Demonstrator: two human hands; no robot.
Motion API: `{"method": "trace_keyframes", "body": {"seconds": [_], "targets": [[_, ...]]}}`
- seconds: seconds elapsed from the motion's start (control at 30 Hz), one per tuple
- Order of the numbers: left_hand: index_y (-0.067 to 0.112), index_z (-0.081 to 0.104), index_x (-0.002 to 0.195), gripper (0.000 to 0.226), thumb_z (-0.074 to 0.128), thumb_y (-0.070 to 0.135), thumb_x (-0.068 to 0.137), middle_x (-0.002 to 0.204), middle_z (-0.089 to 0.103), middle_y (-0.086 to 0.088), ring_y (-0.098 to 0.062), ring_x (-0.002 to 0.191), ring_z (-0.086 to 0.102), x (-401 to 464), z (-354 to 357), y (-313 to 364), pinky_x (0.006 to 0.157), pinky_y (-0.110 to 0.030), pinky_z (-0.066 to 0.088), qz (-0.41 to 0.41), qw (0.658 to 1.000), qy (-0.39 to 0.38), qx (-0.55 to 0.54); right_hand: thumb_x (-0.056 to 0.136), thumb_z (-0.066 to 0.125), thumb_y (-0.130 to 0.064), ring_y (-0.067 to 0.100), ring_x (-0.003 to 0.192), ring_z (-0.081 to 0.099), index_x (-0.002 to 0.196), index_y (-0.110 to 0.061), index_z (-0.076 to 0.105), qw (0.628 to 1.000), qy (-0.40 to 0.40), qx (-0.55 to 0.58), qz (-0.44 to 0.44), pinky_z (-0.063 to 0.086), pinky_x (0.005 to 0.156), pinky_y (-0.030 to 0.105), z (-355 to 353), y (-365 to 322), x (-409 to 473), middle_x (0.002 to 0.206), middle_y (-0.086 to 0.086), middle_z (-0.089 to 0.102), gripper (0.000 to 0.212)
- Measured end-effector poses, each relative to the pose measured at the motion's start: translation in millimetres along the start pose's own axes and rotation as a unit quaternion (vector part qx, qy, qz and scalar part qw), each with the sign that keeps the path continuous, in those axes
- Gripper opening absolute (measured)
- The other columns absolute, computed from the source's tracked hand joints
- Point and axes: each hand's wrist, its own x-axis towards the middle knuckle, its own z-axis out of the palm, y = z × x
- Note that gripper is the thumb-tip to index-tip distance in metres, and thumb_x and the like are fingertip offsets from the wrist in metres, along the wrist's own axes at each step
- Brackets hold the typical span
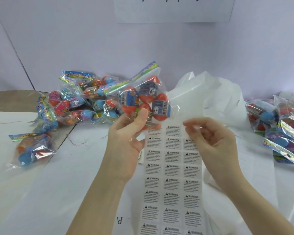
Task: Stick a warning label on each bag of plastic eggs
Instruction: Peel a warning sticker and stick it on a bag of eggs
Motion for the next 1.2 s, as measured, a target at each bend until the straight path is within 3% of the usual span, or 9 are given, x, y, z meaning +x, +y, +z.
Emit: {"method": "trace_keyframes", "body": {"seconds": [0.1,0.17,0.23,0.43,0.53,0.7,0.87,1.03,1.2], "targets": [[0.006,0.064,0.084,0.030,0.063,0.028,0.064,0.077,0.071,-0.003,-0.012,0.066,0.066,-0.8,3.9,0.0,0.055,-0.027,0.055,0.002,1.000,0.003,0.009,0.084,0.064,-0.005,0.037,0.072,0.056,0.073,-0.032,0.071,1.000,0.006,0.000,0.008,0.049,0.074,0.047,-1.6,-1.0,0.8,0.069,0.004,0.067,0.030],[0.006,0.063,0.083,0.028,0.062,0.027,0.064,0.074,0.071,-0.001,-0.010,0.063,0.066,-0.8,5.4,-0.8,0.050,-0.024,0.052,0.004,1.000,0.020,0.004,0.077,0.070,-0.016,0.036,0.076,0.061,0.079,-0.032,0.071,0.999,-0.019,0.036,0.031,0.050,0.077,0.046,-1.7,-4.3,0.9,0.074,0.012,0.068,0.016],[0.005,0.063,0.085,0.030,0.063,0.027,0.065,0.076,0.071,-0.001,-0.010,0.064,0.066,-1.0,6.7,-3.1,0.051,-0.024,0.052,0.010,1.000,0.025,0.009,0.064,0.070,-0.027,0.027,0.083,0.068,0.085,-0.030,0.070,0.993,-0.054,0.077,0.073,0.056,0.078,0.041,-2.1,-5.6,0.5,0.084,0.007,0.073,0.021],[0.010,0.068,0.078,0.016,0.074,0.020,0.068,0.076,0.072,-0.001,-0.012,0.064,0.066,-0.9,6.4,-9.0,0.060,-0.025,0.055,0.034,0.999,0.014,0.034,0.075,0.068,0.008,0.016,0.076,0.069,0.078,-0.029,0.073,0.987,-0.062,0.105,0.106,0.058,0.072,0.029,-3.8,-6.0,2.9,0.081,0.003,0.074,0.037],[0.018,0.071,0.067,0.010,0.068,0.028,0.065,0.073,0.072,0.000,-0.012,0.065,0.066,0.5,5.2,-9.0,0.063,-0.027,0.056,0.038,0.999,0.018,0.028,0.075,0.068,0.010,0.011,0.076,0.068,0.079,-0.028,0.073,0.990,-0.070,0.079,0.098,0.056,0.073,0.024,-4.5,-6.7,2.9,0.079,-0.002,0.074,0.038],[0.009,0.066,0.079,0.017,0.066,0.023,0.069,0.077,0.072,-0.001,-0.012,0.065,0.066,0.6,4.8,-10.3,0.063,-0.026,0.055,0.019,0.999,0.014,0.047,0.076,0.069,0.006,0.000,0.077,0.068,0.072,-0.044,0.073,0.992,-0.086,0.037,0.083,0.053,0.071,0.015,-2.9,-8.6,2.5,0.077,-0.015,0.073,0.051],[0.007,0.066,0.080,0.025,0.067,0.026,0.063,0.077,0.073,-0.004,-0.012,0.066,0.067,-0.8,7.5,-10.4,0.060,-0.022,0.054,0.016,0.999,0.017,0.027,0.078,0.070,-0.006,0.003,0.080,0.067,0.076,-0.054,0.070,0.994,-0.078,-0.018,0.068,0.053,0.086,0.030,-1.3,-9.2,1.7,0.080,-0.020,0.072,0.048],[0.008,0.067,0.079,0.027,0.066,0.028,0.060,0.075,0.072,-0.003,-0.011,0.061,0.066,-1.5,10.6,-10.5,0.059,-0.021,0.054,0.009,0.999,0.032,-0.003,0.074,0.072,-0.014,0.043,0.089,0.061,0.081,-0.050,0.072,0.995,-0.070,0.013,0.063,0.050,0.089,0.050,-1.8,-10.3,-0.8,0.081,-0.006,0.074,0.037],[0.010,0.066,0.078,0.027,0.065,0.030,0.060,0.072,0.071,-0.002,-0.010,0.060,0.064,-1.9,11.2,-9.0,0.057,-0.022,0.054,-0.004,0.999,0.046,-0.018,0.071,0.072,-0.011,0.016,0.079,0.071,0.077,-0.039,0.075,0.991,-0.088,0.060,0.077,0.057,0.079,0.031,-2.6,-11.5,0.1,0.078,-0.005,0.074,0.029]]}}
